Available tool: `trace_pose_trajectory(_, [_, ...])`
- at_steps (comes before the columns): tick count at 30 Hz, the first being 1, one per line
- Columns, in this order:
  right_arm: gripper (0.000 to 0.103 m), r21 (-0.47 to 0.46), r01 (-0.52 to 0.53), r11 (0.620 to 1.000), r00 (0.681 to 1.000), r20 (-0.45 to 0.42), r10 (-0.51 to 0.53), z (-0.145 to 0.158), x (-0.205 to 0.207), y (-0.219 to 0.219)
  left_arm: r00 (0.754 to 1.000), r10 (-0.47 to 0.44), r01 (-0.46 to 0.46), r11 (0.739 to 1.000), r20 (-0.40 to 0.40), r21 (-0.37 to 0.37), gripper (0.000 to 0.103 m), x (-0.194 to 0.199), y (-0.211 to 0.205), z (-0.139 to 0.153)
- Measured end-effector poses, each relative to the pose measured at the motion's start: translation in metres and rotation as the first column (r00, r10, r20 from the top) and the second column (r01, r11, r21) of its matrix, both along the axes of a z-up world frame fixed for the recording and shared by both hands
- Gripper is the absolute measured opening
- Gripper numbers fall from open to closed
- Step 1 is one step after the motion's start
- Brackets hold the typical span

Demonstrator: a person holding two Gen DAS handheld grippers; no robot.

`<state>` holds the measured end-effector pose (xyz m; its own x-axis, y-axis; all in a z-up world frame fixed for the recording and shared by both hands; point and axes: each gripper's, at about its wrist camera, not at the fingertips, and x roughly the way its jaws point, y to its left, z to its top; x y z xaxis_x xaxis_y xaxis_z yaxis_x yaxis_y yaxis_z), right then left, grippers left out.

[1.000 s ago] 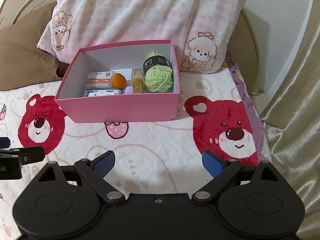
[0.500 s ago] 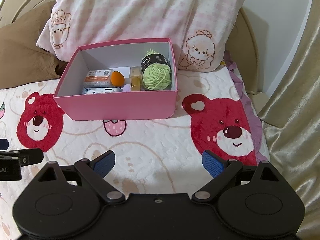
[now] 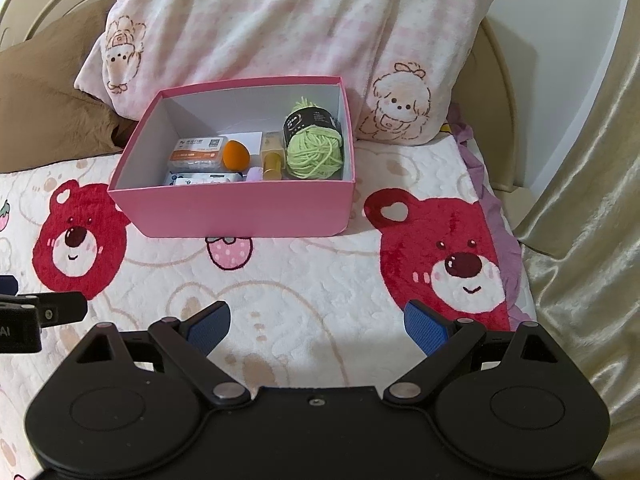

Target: Organize objects

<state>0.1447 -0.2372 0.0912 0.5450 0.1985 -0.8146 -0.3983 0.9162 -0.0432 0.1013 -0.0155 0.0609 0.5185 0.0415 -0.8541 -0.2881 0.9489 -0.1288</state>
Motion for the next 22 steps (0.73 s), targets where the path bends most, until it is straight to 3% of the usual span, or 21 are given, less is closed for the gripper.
trace_pose_trajectory(22, [0.096, -0.019, 0.002, 1.000, 1.000, 0.001, -0.002, -0.0010, -0.0010, 0.0009, 1.000, -0.007, 0.007, 1.000, 0.007, 0.013, 0.103, -0.0013, -0.0026, 0.0011])
